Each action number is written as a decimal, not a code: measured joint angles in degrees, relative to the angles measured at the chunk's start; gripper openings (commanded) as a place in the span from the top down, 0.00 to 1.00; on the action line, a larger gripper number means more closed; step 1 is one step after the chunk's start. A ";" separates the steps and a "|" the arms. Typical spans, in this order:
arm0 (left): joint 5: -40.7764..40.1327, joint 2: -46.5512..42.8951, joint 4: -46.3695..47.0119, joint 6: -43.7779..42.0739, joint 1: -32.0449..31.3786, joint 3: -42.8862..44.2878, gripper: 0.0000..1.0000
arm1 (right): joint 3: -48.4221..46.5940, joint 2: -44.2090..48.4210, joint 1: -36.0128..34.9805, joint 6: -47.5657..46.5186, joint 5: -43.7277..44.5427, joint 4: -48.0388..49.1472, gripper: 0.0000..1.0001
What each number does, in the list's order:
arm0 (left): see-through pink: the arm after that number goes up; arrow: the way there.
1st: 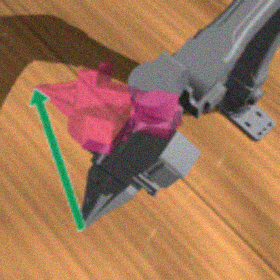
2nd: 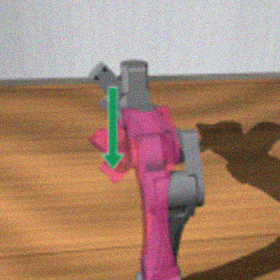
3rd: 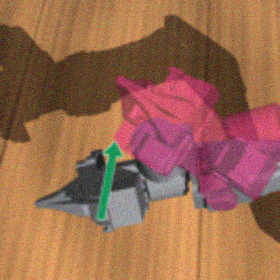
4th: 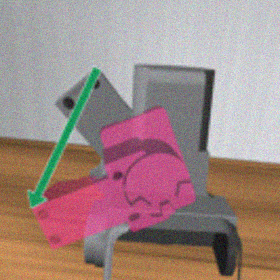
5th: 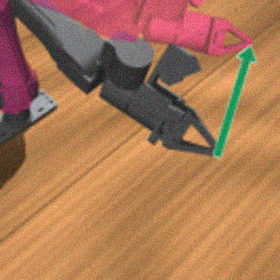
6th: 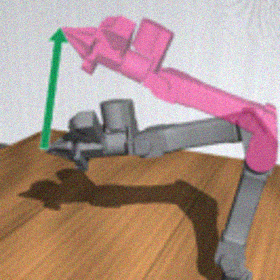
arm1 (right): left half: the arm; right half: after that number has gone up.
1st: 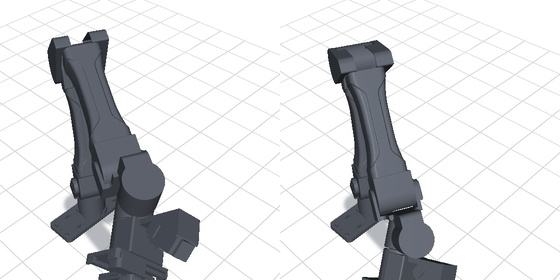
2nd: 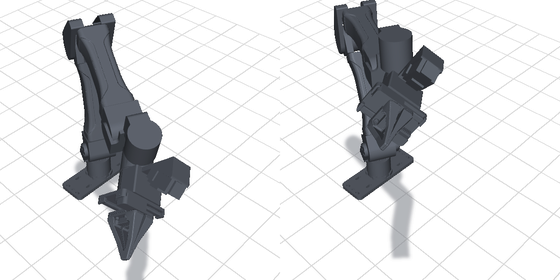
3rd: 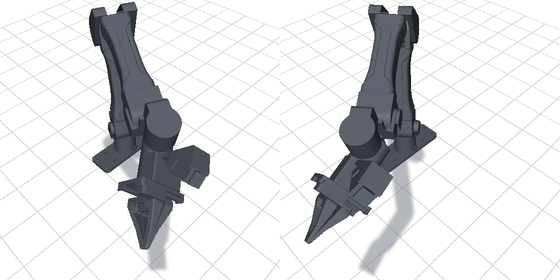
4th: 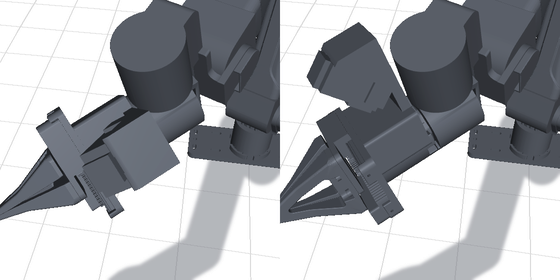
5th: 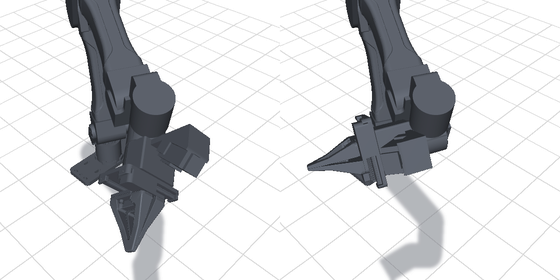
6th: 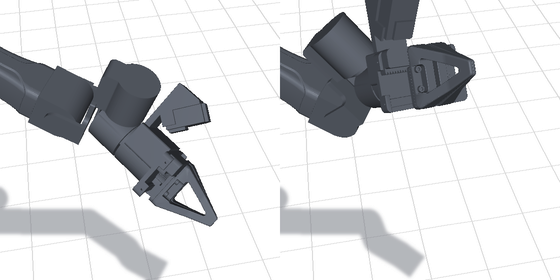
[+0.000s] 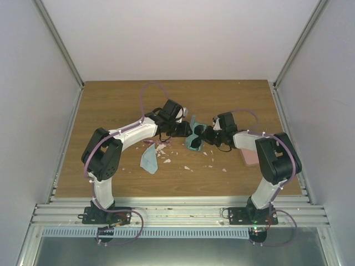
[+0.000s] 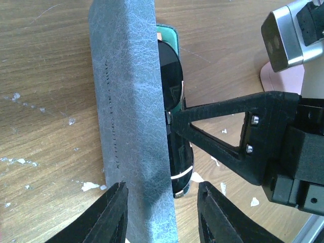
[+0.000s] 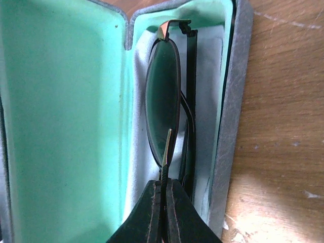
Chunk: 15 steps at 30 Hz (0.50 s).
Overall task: Organize the sunglasses
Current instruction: Adjust the sunglasses in the sunglasses case.
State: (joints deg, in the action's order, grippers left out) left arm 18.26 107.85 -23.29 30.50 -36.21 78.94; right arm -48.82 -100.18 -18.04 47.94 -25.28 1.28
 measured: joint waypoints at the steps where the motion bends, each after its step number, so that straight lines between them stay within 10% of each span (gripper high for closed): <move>1: 0.00 0.09 0.00 0.00 0.00 0.00 0.60 | 0.20 0.00 0.17 0.17 -0.90 0.28 0.99; 15: -0.04 1.64 -0.04 -0.02 0.00 0.00 0.61 | 2.25 -1.79 3.54 0.92 -10.51 5.55 0.99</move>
State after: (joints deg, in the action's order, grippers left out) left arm 18.22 109.49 -23.33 30.48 -36.21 78.94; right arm -46.57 -101.97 -14.50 48.86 -35.79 6.83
